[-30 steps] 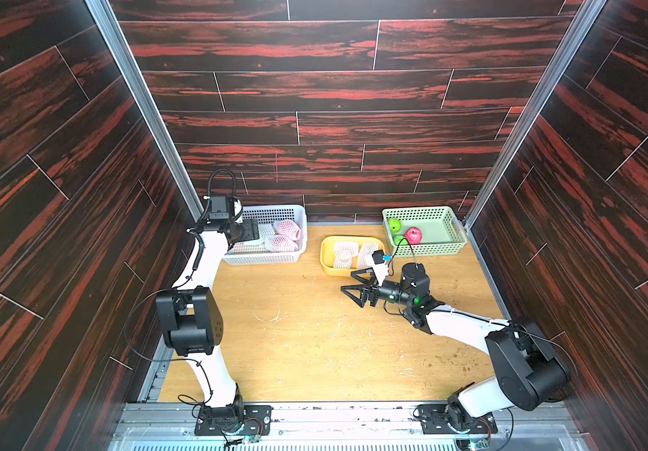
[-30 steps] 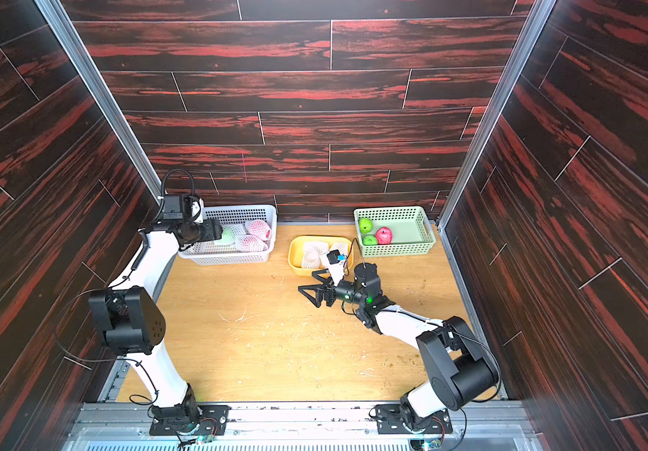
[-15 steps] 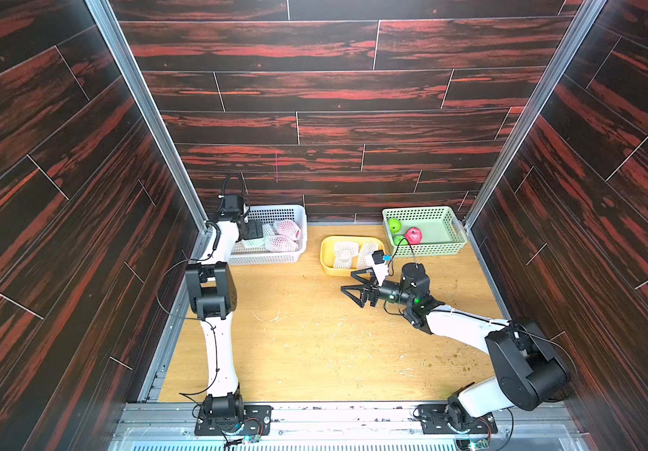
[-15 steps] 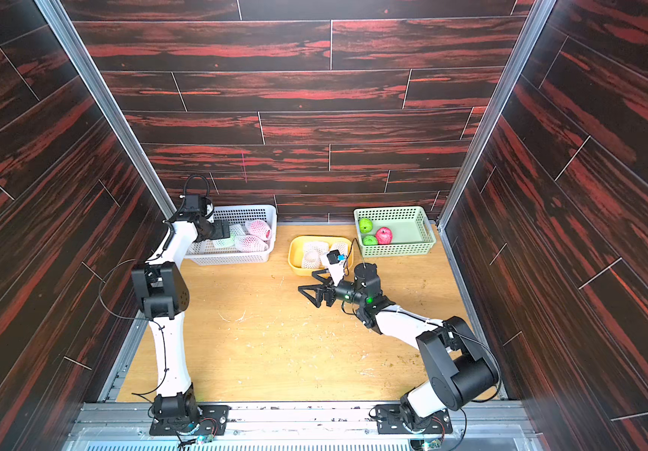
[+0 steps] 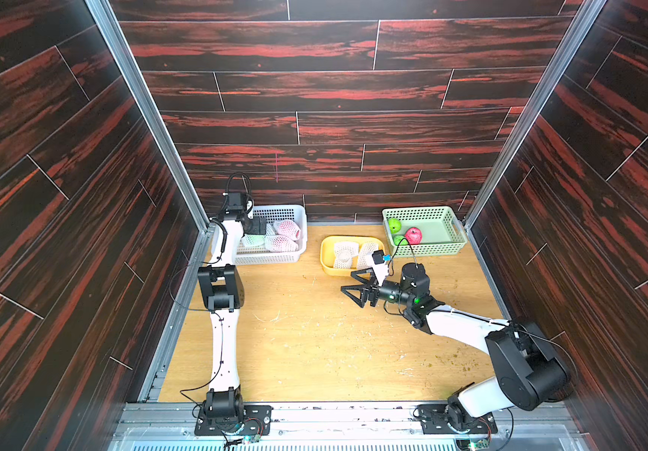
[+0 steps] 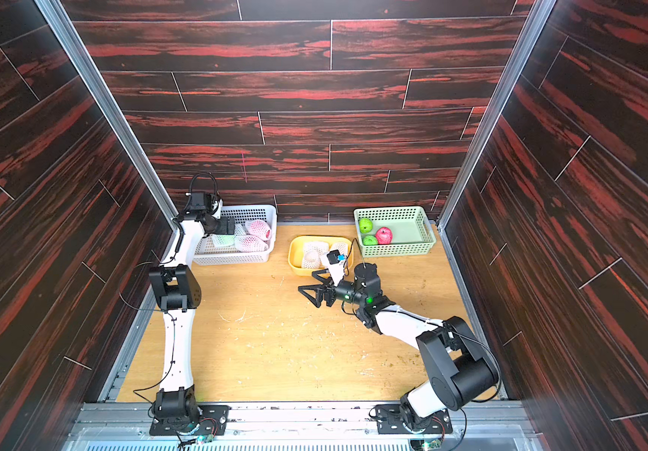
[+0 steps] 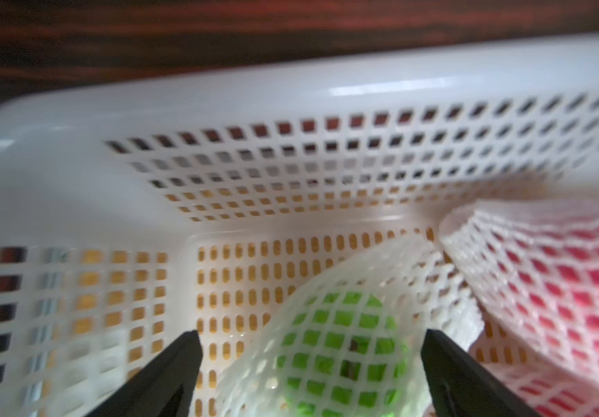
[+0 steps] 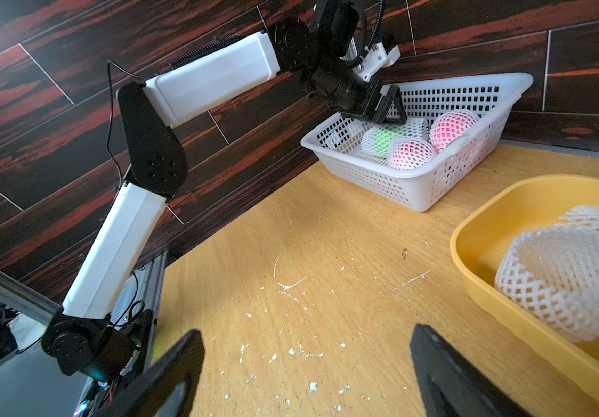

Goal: Remove foam nets from apples
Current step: Pick up the apple from the basket.

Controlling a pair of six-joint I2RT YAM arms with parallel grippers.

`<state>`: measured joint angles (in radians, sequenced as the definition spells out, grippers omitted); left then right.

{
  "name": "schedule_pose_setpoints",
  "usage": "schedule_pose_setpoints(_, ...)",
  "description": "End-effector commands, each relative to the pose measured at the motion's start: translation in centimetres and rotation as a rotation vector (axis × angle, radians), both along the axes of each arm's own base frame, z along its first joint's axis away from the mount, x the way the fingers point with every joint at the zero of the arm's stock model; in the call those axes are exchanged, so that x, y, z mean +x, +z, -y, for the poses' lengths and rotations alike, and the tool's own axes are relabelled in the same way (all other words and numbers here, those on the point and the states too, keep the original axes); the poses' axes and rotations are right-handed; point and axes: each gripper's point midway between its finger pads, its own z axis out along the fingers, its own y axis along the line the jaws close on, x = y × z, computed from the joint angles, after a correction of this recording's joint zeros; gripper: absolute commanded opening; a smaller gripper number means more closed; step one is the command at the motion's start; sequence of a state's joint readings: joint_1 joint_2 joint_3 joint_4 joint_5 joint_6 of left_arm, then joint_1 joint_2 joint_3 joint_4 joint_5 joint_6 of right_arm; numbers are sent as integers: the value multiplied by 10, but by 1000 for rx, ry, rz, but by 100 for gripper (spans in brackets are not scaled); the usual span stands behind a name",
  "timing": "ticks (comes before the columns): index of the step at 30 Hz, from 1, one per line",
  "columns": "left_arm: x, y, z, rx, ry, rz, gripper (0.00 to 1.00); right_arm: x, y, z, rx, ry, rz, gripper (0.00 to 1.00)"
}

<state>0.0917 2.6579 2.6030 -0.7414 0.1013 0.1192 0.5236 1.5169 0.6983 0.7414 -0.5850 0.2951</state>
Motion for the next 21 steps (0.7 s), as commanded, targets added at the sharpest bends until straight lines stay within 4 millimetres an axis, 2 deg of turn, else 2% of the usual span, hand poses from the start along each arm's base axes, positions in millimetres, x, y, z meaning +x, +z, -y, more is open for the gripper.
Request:
schedule_pose_setpoints(1, -4, -2, 13, 0, -142, -4, 100, -4, 1, -2, 3, 18, 9, 93)
schedule_pose_setpoints(9, -3, -20, 18, 14, -214, -15, 100, -5, 4, -1, 7, 16, 17, 93)
schedule_pose_setpoints(15, -17, -33, 18, 37, -251, -79, 100, -6, 3, -2, 10, 23, 8, 93)
schedule_pose_setpoints(21, -16, -32, 12, 41, -255, -64, 100, -6, 4, -4, 25, 38, -4, 93)
